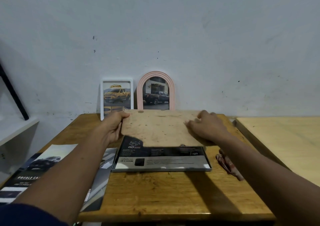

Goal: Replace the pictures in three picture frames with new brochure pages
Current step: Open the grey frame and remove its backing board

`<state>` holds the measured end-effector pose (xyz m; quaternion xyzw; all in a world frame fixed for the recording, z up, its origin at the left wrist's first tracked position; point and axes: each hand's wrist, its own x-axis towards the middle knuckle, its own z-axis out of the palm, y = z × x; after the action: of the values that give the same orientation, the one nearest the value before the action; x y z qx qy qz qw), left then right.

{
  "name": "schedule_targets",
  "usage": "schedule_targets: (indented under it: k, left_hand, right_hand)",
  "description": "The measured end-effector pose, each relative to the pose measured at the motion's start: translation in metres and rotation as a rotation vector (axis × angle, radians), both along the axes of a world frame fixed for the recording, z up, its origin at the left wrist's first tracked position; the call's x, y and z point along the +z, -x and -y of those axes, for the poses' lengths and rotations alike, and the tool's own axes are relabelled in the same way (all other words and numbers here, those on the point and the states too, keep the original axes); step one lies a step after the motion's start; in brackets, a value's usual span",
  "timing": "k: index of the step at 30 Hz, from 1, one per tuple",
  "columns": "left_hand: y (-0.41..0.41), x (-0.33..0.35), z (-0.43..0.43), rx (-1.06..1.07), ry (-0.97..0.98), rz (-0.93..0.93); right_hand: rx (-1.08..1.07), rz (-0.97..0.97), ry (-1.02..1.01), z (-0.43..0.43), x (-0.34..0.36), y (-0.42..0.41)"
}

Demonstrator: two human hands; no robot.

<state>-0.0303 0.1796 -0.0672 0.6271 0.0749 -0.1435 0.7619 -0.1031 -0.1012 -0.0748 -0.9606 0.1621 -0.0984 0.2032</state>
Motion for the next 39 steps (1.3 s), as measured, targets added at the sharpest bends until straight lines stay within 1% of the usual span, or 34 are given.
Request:
schedule_targets:
  k: [3,5,7,9,14,16,19,24,27,30,33,35,37,39]
  left_hand:
    - [0.010,-0.004,-0.001,-0.014,-0.017,-0.024]
    - [0.020,-0.008,-0.001,-0.005,-0.069,-0.032]
    - [0.032,-0.015,0.000,0.010,-0.174,-0.017]
    - [0.045,-0.023,0.002,0.011,-0.319,0.025]
    - [0.093,-0.037,0.002,-0.029,-0.753,0.186]
    - [0.113,-0.042,0.000,-0.061,-0.836,0.230]
    - [0.132,-0.053,-0.006,-0.108,-0.956,0.243]
    - [0.152,-0.072,-0.004,-0.179,-1.310,0.340]
    - [0.155,-0.086,0.005,-0.232,-1.468,0.390]
    - [0.146,-0.101,0.012,-0.278,-1.511,0.480]
    - [0.138,-0.113,0.019,-0.370,-1.476,0.456]
    - [0.133,-0.120,0.024,-0.392,-1.458,0.441]
    - [0.126,-0.127,0.026,-0.346,-1.426,0.468]
    - [0.117,-0.131,0.025,-0.233,-1.371,0.551]
  right_hand:
    - [-0.033,-0.090,-0.208,0.017,-0.007,0.016]
    - [-0.046,-0.078,-0.229,0.021,-0.010,0.029]
    - [-0.056,-0.074,-0.171,0.020,-0.012,0.044]
    - [-0.069,-0.097,-0.130,0.019,-0.017,0.061]
    - [-0.068,-0.122,-0.010,0.011,-0.037,0.111]
    - [-0.057,-0.124,0.025,0.008,-0.044,0.132]
    - [-0.037,-0.121,0.050,0.006,-0.054,0.154]
    - [-0.021,-0.226,0.066,0.000,-0.064,0.167]
    - [-0.054,-0.268,0.056,-0.003,-0.071,0.161]
    - [-0.078,-0.259,0.092,-0.006,-0.076,0.152]
    - [-0.065,-0.279,0.200,-0.006,-0.083,0.141]
    - [-0.063,-0.273,0.250,-0.008,-0.087,0.134]
    - [-0.059,-0.253,0.304,-0.010,-0.091,0.127]
    - [-0.047,-0.251,0.369,-0.013,-0.091,0.119]
